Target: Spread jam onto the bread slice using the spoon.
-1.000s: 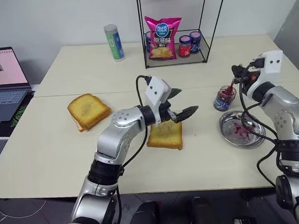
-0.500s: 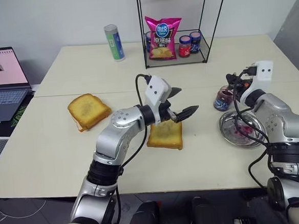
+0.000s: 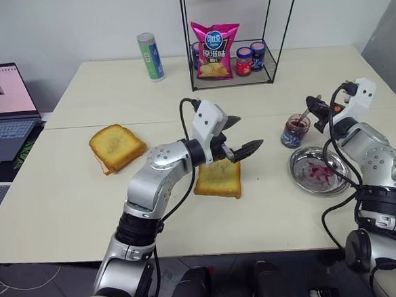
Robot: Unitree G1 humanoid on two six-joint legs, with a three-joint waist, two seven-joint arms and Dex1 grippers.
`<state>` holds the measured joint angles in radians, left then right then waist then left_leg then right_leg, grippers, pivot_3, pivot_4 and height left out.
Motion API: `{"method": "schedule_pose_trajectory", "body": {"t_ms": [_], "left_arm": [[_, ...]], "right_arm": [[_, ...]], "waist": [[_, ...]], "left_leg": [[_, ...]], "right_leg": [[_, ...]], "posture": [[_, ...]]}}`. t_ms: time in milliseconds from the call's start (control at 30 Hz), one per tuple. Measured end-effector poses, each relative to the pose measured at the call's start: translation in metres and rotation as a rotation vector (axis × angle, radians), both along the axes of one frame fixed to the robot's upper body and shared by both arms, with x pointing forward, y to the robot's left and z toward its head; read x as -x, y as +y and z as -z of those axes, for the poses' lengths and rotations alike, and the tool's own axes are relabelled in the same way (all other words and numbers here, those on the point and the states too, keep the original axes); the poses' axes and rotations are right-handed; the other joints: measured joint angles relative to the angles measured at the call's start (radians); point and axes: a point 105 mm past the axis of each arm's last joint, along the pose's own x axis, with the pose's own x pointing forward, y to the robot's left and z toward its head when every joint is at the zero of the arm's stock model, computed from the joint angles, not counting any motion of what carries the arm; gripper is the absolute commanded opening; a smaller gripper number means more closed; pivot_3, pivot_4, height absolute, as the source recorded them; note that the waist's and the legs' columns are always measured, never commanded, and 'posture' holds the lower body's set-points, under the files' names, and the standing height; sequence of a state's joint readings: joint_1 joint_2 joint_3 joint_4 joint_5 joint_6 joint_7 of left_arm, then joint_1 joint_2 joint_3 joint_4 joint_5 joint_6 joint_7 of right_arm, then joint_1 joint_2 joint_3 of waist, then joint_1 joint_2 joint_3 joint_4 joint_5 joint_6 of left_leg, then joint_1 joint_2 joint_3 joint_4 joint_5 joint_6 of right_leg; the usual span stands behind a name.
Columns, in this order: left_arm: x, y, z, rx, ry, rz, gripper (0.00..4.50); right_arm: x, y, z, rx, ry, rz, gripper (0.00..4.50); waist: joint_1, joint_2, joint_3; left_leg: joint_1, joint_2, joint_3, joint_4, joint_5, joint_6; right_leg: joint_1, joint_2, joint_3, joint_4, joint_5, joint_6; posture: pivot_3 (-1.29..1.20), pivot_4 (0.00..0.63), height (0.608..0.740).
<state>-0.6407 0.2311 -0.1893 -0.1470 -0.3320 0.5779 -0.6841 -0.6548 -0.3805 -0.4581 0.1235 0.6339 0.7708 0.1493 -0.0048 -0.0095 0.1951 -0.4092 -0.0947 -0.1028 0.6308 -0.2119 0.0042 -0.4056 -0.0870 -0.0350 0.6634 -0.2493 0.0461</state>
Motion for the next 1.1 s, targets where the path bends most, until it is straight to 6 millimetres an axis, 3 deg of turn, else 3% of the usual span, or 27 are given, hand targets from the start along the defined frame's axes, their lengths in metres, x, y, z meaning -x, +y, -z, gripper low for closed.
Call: {"method": "schedule_pose_trajectory", "body": {"t_ms": [300,733,1100], "left_arm": [[0.000,0.000,0.000,0.000,0.001,0.002,4.50],[-0.002,0.001,0.002,-0.001,0.004,-0.004,4.50],[-0.003,0.001,0.003,-0.003,0.005,-0.004,4.50]], "right_arm": [[0.000,-0.010,-0.011,-0.089,-0.023,0.051,0.04],[0.002,-0.020,-0.010,-0.179,-0.016,0.103,0.04],[0.004,-0.035,-0.011,-0.428,-0.020,0.145,0.04]], "waist": [[0.000,0.000,0.000],[-0.001,0.000,0.000],[-0.001,0.000,0.000]], "left_leg": [[0.000,0.000,0.000,0.000,0.000,0.000],[0.000,0.000,0.000,0.000,0.000,0.000],[0.000,0.000,0.001,0.000,0.000,0.001]], "right_leg": [[0.000,0.000,0.000,0.000,0.000,0.000],[0.000,0.000,0.000,0.001,0.000,0.000],[0.000,0.000,0.000,0.001,0.000,-0.001]], "posture": [[0.00,0.150,0.740],[0.00,0.150,0.740],[0.00,0.150,0.740]]}}
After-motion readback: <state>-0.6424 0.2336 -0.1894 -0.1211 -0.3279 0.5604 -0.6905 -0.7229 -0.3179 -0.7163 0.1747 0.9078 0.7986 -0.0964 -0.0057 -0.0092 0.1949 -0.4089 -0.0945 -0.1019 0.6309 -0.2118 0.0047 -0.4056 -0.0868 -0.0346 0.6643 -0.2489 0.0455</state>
